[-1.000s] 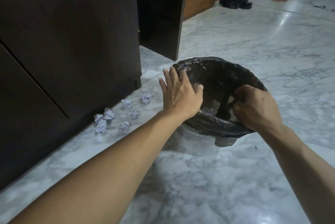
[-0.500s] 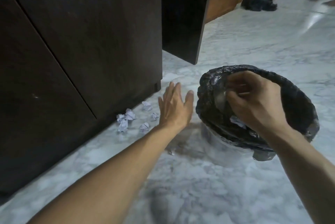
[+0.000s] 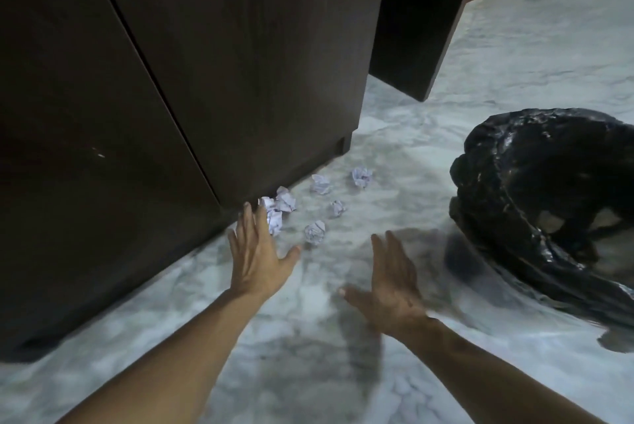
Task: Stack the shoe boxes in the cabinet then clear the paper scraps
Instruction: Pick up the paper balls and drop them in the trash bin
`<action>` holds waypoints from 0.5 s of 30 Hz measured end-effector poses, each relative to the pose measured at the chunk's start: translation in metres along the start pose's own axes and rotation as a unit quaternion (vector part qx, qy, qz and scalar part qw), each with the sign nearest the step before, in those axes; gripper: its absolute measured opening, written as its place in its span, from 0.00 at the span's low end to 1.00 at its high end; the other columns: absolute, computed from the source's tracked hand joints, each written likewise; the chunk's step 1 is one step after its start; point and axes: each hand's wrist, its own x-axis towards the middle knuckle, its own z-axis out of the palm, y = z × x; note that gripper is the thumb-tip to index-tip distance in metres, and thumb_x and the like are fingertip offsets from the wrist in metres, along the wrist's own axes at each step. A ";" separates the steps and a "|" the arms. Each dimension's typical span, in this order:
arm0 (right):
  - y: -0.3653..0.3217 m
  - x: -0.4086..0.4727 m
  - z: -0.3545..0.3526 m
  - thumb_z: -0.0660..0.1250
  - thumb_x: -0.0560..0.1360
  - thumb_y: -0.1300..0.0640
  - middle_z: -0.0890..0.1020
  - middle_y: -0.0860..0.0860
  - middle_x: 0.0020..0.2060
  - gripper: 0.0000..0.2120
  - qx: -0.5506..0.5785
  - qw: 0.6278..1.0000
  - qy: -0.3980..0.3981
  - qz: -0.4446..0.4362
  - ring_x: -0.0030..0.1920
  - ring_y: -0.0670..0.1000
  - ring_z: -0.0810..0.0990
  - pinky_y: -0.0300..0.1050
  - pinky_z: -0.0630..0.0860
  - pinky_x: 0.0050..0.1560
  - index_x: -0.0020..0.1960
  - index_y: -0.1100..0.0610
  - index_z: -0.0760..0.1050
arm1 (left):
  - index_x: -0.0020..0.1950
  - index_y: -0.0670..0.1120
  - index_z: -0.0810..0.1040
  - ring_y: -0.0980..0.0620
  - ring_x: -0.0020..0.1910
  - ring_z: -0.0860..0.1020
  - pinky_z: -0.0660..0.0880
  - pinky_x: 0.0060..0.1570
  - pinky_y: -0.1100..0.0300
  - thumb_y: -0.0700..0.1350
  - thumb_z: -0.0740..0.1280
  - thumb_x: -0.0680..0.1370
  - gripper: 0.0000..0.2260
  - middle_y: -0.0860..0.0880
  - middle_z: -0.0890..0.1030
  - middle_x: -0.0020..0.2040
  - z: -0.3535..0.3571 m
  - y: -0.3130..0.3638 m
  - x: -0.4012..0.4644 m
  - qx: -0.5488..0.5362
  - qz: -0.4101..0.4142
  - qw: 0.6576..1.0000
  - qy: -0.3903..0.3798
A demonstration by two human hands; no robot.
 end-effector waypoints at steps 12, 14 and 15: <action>-0.012 0.100 0.003 0.47 0.73 0.26 0.65 0.67 0.73 0.45 -0.073 0.988 0.135 -0.026 0.71 0.68 0.68 0.66 0.71 0.60 0.74 0.61 0.64 | 0.79 0.54 0.49 0.39 0.75 0.50 0.50 0.74 0.42 0.76 0.51 0.64 0.48 0.42 0.43 0.78 0.031 0.014 0.057 0.098 0.097 0.990 -0.039; -0.021 0.116 0.002 0.46 0.75 0.28 0.64 0.65 0.74 0.41 -0.058 0.986 0.153 -0.015 0.72 0.67 0.66 0.67 0.71 0.60 0.76 0.55 0.61 | 0.79 0.57 0.50 0.41 0.74 0.52 0.52 0.72 0.44 0.75 0.54 0.66 0.45 0.44 0.44 0.78 0.030 0.014 0.067 0.129 0.111 0.984 -0.053; -0.023 0.125 0.001 0.47 0.75 0.28 0.59 0.63 0.77 0.39 -0.039 0.985 0.166 -0.013 0.75 0.65 0.61 0.68 0.68 0.64 0.78 0.51 0.58 | 0.78 0.57 0.52 0.41 0.74 0.52 0.52 0.71 0.45 0.73 0.58 0.69 0.42 0.44 0.45 0.79 0.030 0.012 0.070 0.148 0.118 0.980 -0.063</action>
